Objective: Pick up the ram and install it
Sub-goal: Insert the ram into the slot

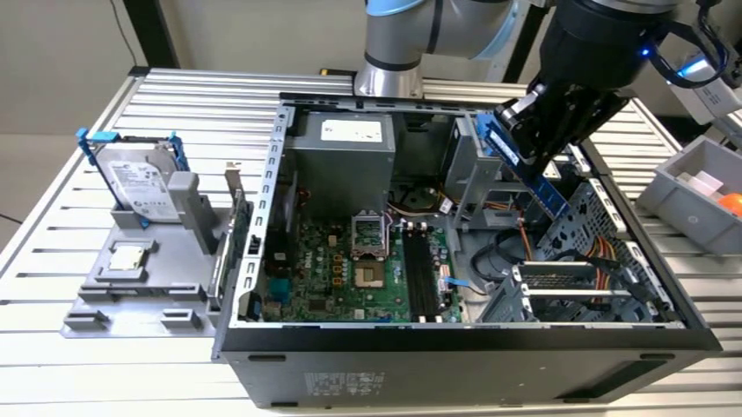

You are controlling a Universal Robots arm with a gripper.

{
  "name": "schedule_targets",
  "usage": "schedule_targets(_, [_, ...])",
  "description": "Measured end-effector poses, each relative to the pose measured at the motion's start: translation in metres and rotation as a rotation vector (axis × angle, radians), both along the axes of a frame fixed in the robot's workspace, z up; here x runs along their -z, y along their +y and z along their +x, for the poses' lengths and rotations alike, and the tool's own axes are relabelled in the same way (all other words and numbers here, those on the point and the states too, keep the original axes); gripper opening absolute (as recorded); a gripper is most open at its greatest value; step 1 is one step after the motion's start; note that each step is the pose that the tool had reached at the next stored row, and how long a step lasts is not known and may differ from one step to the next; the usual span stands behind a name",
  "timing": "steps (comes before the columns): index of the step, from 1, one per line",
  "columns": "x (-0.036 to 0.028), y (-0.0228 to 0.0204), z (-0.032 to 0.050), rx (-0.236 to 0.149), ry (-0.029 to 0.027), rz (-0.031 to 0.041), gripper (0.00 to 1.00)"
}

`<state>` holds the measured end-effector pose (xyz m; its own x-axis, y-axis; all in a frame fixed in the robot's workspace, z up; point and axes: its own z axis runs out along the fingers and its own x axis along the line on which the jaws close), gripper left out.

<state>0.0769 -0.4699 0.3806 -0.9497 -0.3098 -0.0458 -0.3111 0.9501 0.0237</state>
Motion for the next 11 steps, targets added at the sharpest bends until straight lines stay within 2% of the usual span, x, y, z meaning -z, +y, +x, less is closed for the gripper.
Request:
schedule_targets(4, [0.0004, -0.0003, 0.0000, 0.005, 0.0000, 0.0002, 0.00])
schedule_targets(11, [0.0014, -0.0017, 0.0000, 0.067, 0.0000, -0.0001, 0.00])
